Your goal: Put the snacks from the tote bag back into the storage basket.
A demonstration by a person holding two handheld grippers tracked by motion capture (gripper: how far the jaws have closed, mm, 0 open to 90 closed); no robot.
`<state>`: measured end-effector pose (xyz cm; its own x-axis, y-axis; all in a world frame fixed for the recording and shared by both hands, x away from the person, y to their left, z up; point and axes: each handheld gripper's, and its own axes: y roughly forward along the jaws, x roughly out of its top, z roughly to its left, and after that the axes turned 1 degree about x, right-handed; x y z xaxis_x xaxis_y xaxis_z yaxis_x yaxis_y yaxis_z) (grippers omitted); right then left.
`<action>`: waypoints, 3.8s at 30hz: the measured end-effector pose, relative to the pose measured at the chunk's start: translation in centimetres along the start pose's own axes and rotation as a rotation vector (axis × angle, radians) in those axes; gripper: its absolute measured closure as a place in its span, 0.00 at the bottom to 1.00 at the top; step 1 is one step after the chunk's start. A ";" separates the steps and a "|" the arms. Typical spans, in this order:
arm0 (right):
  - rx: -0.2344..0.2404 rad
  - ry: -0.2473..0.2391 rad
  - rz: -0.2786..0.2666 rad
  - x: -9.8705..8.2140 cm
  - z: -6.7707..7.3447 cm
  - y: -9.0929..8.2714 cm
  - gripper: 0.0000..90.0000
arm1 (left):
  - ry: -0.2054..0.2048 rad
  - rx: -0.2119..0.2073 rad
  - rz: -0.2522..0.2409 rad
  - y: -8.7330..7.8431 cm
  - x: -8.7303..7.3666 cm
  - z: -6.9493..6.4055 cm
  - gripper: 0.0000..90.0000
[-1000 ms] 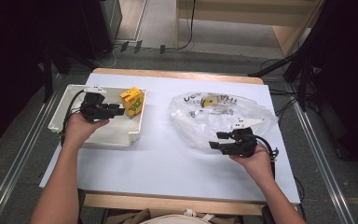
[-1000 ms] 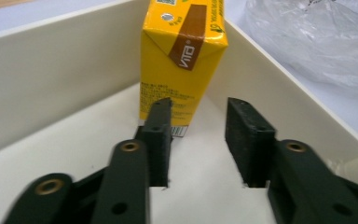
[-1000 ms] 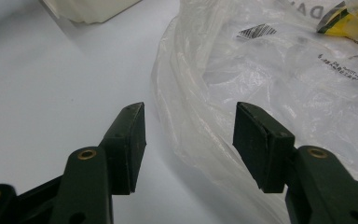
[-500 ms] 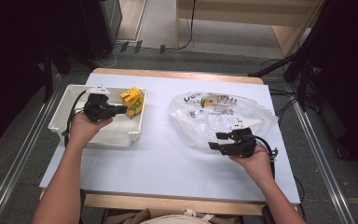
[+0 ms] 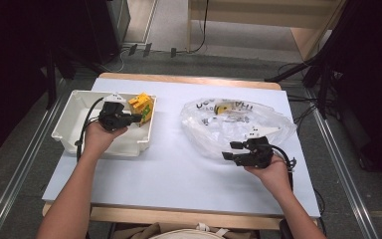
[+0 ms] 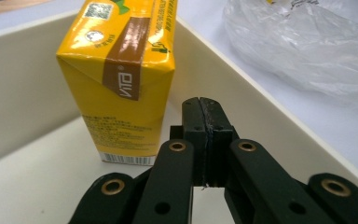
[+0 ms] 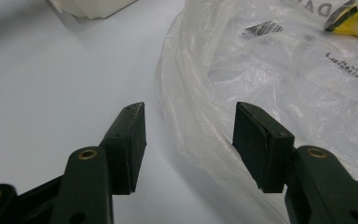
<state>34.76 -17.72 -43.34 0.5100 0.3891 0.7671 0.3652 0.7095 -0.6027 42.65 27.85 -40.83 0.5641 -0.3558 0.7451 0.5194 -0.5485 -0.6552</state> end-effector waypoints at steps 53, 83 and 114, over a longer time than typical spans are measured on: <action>0.005 0.010 -0.014 0.0 0.0 -0.2 0.51 | -0.073 0.059 0.050 1.8 -1.5 2.5 1.00; 0.007 0.010 -0.014 0.0 -0.1 -0.1 0.51 | -0.165 0.089 0.044 1.6 -1.7 4.4 1.00; 0.004 0.008 -0.012 0.0 -0.1 -0.3 0.51 | -0.100 -0.013 0.071 -0.7 -0.1 1.4 0.76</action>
<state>34.70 -17.97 -43.23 0.5117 0.3759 0.7725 0.3681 0.7166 -0.5925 43.09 29.31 -40.62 0.6607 -0.3177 0.6801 0.4679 -0.5342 -0.7041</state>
